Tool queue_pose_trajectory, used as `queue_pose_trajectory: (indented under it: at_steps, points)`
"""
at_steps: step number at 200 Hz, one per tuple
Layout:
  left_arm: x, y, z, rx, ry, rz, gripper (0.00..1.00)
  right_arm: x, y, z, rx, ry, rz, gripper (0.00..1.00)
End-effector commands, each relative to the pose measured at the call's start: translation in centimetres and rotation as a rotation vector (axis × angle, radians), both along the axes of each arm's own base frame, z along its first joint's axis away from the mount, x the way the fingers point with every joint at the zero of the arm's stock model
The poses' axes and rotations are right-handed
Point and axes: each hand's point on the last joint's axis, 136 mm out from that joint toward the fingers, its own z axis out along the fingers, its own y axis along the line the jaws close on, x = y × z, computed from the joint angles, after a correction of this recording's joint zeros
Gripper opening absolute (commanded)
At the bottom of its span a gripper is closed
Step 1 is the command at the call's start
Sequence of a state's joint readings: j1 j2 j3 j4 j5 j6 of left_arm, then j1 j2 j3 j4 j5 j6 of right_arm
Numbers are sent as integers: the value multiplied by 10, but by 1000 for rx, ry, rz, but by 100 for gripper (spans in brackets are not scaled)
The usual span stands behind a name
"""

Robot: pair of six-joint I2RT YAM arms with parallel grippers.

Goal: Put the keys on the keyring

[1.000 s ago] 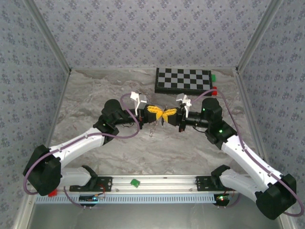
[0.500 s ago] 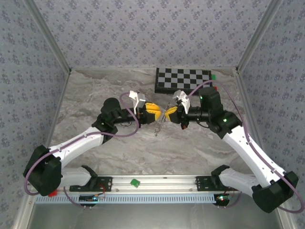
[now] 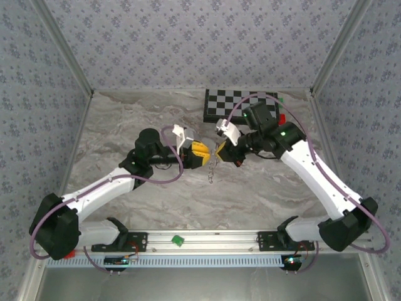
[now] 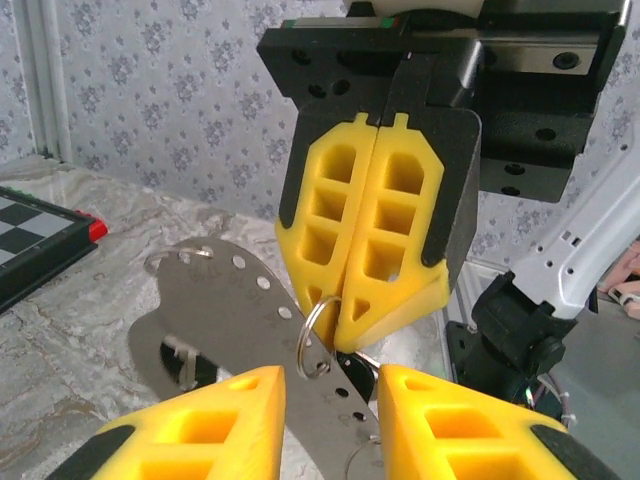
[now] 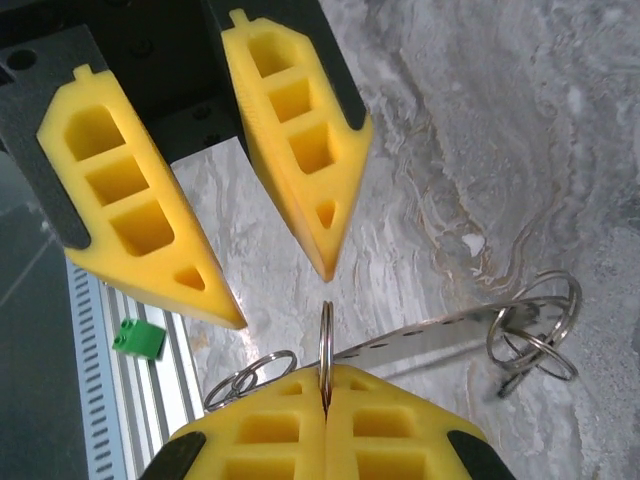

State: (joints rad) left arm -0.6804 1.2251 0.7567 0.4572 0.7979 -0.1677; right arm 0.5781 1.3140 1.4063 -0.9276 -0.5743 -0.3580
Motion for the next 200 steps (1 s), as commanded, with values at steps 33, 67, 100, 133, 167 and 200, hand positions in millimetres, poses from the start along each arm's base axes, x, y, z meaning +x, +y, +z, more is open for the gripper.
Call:
queue_pose_trajectory:
  at_steps: [33,67,100,133,167,200]
  points:
    - [-4,-4,14,-1,-41,-68,29,-13,3,-10,-116,19,80,0]
    - [-5,-4,8,26,-38,-81,28,-15,6,-11,-128,15,96,0]
    - [-6,-5,3,46,-30,-98,28,-15,7,-10,-125,12,100,0]
    - [-1,-5,-2,63,-16,-86,29,-16,7,-9,-123,11,102,0]
    - [10,-2,0,41,-11,-31,32,-19,8,-8,-107,11,108,0]
    - [3,-5,0,36,5,-88,31,-18,9,-9,-104,8,106,0]
